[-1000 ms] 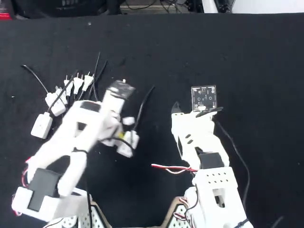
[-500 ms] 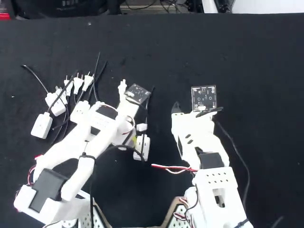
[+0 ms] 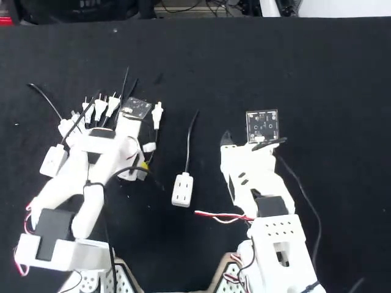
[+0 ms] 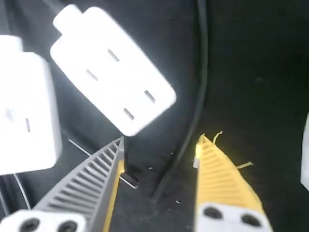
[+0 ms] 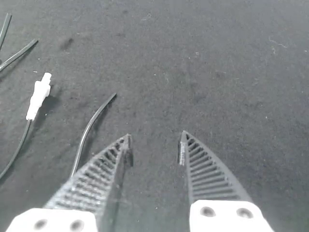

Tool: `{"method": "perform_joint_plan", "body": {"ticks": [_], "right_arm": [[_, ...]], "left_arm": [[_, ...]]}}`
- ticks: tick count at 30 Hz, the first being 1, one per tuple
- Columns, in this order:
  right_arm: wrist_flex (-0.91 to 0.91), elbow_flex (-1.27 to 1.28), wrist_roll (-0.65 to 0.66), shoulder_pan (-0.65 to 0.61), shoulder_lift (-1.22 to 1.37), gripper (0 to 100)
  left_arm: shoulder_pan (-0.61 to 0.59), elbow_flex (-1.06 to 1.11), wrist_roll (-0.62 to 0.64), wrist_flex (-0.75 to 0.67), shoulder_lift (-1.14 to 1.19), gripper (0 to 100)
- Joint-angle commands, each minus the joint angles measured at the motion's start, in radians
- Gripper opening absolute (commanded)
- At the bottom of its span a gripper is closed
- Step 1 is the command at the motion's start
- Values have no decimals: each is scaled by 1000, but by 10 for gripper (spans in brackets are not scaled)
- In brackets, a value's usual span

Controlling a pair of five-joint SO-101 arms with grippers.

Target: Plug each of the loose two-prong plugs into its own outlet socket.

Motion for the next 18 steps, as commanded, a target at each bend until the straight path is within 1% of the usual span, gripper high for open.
{"method": "perform_joint_plan", "body": {"ticks": [1,3,4,5,7,8,9,11,14,16,18], "right_arm": [[-21,-5,-6,21,-30,155],[-21,-5,-6,21,-30,155],[-21,-5,-6,21,-30,155],[-21,-5,-6,21,-30,155],[-21,-5,-6,21,-30,155],[-21,-5,-6,21,-30,155],[-21,-5,-6,21,-30,155],[-21,-5,-6,21,-30,155],[-21,-5,-6,21,-30,155],[-25,-5,-6,21,-28,155],[-25,-5,-6,20,-27,155]], "left_arm": [[-21,-33,-18,-35,52,227],[-21,-47,-18,-29,60,219],[-27,-50,-18,-28,60,197],[-30,-51,-18,-28,60,162],[-28,-51,-20,-28,64,45],[-24,-48,-20,-28,66,16],[-21,-42,-23,-28,68,48],[-19,-30,-25,-28,68,23],[-30,-28,-25,-15,55,27],[-45,-71,-25,52,40,29],[-65,-139,-25,164,11,29]]}}
